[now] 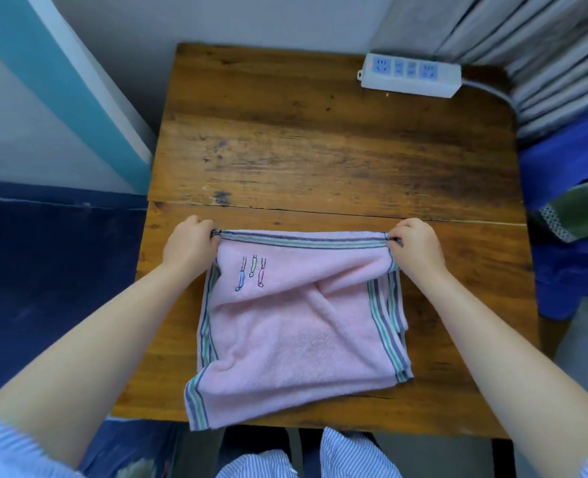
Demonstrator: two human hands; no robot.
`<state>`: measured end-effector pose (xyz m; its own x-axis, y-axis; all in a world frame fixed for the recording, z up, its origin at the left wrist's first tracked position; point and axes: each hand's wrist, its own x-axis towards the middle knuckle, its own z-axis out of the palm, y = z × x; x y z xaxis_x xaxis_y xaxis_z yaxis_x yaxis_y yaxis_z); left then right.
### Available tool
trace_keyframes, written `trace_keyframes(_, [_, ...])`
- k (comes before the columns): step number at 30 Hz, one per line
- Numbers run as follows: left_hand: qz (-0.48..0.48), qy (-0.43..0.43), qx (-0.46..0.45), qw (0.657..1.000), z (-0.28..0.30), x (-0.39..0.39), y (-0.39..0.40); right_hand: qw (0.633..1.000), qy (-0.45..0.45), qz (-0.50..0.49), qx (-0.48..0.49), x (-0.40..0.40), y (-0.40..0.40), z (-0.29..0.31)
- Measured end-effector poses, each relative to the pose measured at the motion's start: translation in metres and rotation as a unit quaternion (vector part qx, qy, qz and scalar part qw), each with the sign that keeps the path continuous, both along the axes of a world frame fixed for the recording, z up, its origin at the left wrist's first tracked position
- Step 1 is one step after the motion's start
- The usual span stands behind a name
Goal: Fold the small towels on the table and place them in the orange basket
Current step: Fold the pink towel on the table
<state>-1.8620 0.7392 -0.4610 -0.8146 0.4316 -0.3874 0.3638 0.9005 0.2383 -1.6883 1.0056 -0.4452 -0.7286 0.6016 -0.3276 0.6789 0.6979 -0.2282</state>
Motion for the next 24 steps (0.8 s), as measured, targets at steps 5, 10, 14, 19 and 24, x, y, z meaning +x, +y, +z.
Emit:
trace_keyframes(5, [-0.015, -0.037, -0.042, 0.998, -0.005, -0.003, 0.009, 0.999, -0.031, 0.003, -0.021, -0.005, -0.001, -0.009])
trace_keyframes(10, [0.023, -0.086, 0.004, 0.996, -0.006, -0.009, 0.011, 0.999, -0.030, -0.008, -0.034, -0.009, -0.001, -0.012])
trace_keyframes(14, [-0.027, -0.096, 0.000, 0.995, -0.009, -0.015, 0.012, 0.998, -0.062, 0.010, -0.021, -0.015, 0.004, -0.011])
trace_keyframes(19, [-0.118, -0.023, -0.078, 0.990, -0.007, -0.021, 0.008, 0.998, -0.046, 0.000, -0.046, -0.015, 0.010, 0.001])
trace_keyframes(24, [-0.090, -0.022, -0.084, 0.992, -0.009, -0.023, 0.006, 0.997, -0.043, -0.007, -0.057, -0.009, 0.008, 0.003])
